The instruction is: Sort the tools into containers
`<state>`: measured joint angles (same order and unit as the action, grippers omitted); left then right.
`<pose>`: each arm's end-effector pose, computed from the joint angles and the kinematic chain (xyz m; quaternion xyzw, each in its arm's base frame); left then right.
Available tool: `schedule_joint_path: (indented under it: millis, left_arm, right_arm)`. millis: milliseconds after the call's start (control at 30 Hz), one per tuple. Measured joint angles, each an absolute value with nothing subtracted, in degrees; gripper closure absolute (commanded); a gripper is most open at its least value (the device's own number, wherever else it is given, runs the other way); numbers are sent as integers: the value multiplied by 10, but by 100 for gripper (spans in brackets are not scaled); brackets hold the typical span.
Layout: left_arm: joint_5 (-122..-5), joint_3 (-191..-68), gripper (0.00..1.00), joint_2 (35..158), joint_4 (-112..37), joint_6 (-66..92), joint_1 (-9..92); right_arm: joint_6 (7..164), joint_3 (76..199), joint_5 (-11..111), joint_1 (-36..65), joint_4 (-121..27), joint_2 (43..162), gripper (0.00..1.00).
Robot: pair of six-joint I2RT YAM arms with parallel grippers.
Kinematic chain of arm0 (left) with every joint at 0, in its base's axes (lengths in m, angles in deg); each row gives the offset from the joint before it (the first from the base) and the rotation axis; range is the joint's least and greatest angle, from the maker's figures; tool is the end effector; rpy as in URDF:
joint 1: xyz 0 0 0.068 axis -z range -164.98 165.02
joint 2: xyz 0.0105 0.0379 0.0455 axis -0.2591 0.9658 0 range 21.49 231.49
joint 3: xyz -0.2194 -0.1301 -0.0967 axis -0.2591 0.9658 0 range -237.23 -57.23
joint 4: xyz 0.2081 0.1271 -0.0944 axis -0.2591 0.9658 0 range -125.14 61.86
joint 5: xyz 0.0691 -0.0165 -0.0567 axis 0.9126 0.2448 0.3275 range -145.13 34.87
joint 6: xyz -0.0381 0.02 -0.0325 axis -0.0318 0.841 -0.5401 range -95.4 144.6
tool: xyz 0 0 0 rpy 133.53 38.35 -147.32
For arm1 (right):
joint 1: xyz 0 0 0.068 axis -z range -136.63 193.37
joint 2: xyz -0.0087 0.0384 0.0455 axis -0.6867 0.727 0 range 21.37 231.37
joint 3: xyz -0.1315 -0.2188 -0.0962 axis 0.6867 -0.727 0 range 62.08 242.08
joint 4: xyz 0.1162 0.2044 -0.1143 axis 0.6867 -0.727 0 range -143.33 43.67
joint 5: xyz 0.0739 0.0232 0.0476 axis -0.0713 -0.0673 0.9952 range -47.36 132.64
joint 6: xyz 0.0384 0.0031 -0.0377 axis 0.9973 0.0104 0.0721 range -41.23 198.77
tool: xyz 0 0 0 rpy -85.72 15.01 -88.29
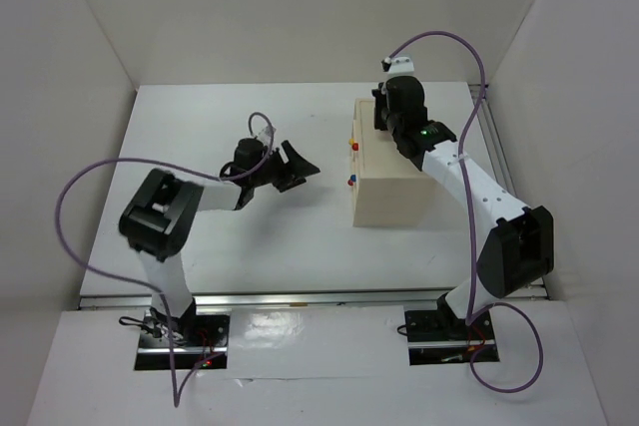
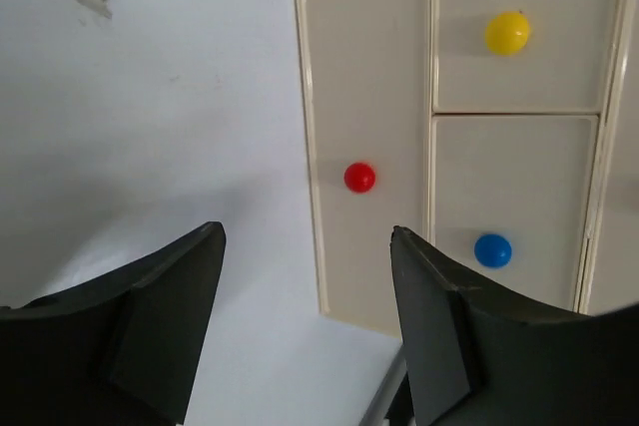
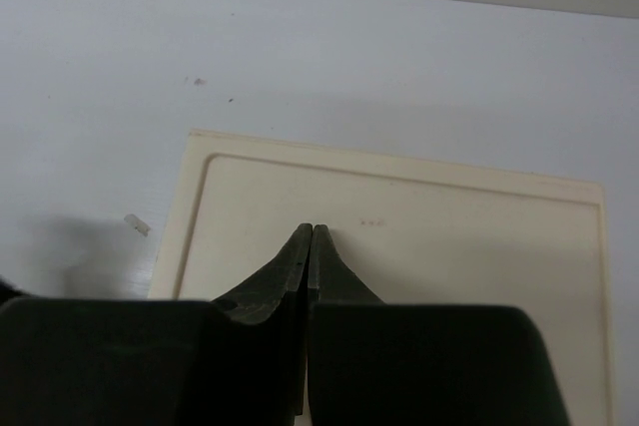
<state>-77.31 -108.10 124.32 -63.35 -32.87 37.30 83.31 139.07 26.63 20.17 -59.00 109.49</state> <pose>0.3417 -0.1545 0.1717 -0.1482 0.8152 -0.4674 0.3083 0.3369 0.1338 0.3453 -0.0594 0.8309 0.0165 0.5530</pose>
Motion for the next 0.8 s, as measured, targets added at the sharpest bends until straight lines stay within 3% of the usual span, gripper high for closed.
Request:
schedule_joint_path:
  millis: [167, 267, 300, 400, 533, 733, 800]
  left_arm:
    - [-916, -1119, 17, 1459, -929, -492, 368]
    - [-953, -1159, 18, 1505, -1009, -541, 387]
    - [-958, -1170, 18, 1515, -1020, -551, 395]
    - [-967, -1200, 31, 1532, -1030, -562, 416]
    - [-975, -1222, 34, 1549, -1027, -574, 432]
    - [-977, -1224, 53, 1548, -1030, -585, 434]
    - [-972, -1224, 53, 1541, -1028, -579, 435]
  right_arm:
    - [833, 1393, 269, 201, -590, 1096, 100]
    - [833, 1393, 268, 200, -590, 1097, 100]
    - [833, 1393, 268, 199, -590, 1097, 100]
    - [833, 1393, 266, 198, -590, 1097, 100]
    - [833, 1393, 265, 197, -590, 1097, 100]
    - [833, 1393, 264, 197, -590, 1097, 100]
    - [833, 1393, 263, 196, -590, 1097, 100]
